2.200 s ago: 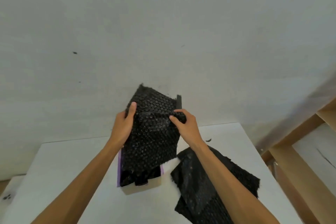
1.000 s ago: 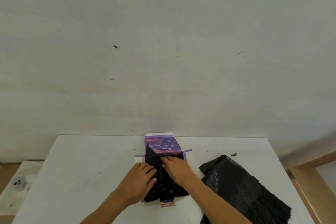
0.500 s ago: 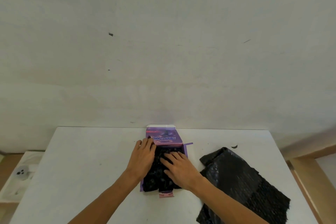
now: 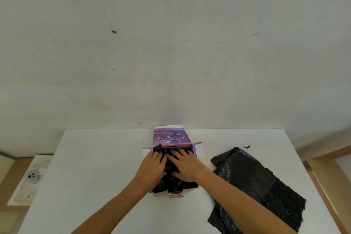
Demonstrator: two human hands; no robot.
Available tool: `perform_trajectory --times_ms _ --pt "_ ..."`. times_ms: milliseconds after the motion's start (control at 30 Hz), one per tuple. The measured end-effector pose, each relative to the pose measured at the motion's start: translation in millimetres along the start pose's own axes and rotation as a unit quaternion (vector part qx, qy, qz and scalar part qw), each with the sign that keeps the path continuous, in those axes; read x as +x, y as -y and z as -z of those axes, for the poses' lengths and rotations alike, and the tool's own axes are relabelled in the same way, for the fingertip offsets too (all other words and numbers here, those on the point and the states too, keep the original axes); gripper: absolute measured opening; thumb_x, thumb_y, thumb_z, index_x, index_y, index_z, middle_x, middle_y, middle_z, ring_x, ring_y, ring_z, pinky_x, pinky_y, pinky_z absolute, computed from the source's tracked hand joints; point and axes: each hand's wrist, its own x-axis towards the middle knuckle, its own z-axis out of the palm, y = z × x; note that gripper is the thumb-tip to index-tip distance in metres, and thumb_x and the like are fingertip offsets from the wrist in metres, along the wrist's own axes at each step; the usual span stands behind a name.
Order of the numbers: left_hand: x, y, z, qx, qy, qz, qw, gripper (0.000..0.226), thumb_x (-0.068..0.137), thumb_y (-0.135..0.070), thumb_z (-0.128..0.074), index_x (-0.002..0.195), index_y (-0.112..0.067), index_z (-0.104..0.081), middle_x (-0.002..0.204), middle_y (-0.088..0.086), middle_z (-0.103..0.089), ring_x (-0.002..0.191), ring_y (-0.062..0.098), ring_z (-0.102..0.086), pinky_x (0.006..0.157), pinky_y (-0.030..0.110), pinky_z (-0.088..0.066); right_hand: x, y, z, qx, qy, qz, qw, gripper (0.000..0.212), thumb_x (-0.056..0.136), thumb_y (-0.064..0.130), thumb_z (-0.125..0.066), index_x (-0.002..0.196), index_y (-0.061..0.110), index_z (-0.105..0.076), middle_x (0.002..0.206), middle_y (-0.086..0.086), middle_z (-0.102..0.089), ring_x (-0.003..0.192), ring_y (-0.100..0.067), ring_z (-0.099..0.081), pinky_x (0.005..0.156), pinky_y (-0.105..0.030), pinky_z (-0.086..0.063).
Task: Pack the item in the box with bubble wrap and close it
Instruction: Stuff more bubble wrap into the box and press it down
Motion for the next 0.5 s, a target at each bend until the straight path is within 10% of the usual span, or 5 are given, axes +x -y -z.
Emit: perform_trajectory --times_ms 233,500 --pt "24 -2 -2 0.012 0.092 0.011 0.996 0.054 0.091 -0.029 -0.062 0.136 -0.008 -0.04 0.129 0.014 -0.058 0.116 0.028 -0.055 0.107 0.036 -0.037 -31 -1 7 0.001 -0.084 -0.002 0.996 0.057 0.09 0.052 -0.059 0.135 0.017 -0.053 0.129 -0.007 -0.055 0.118 -0.027 -0.046 0.102 -0.044 -0.041" --pt "3 -2 6 -0.044 0.103 0.032 0.993 0.082 0.096 -0.069 -0.021 0.153 -0.011 -0.028 0.162 0.014 -0.02 0.151 0.03 -0.01 0.124 0.047 0.0 -26 6 -13 -0.058 -0.042 -0.009 0.997 0.057 0.082 0.055 -0.07 0.121 0.014 -0.062 0.124 -0.011 -0.055 0.113 -0.029 -0.051 0.102 -0.044 -0.032"
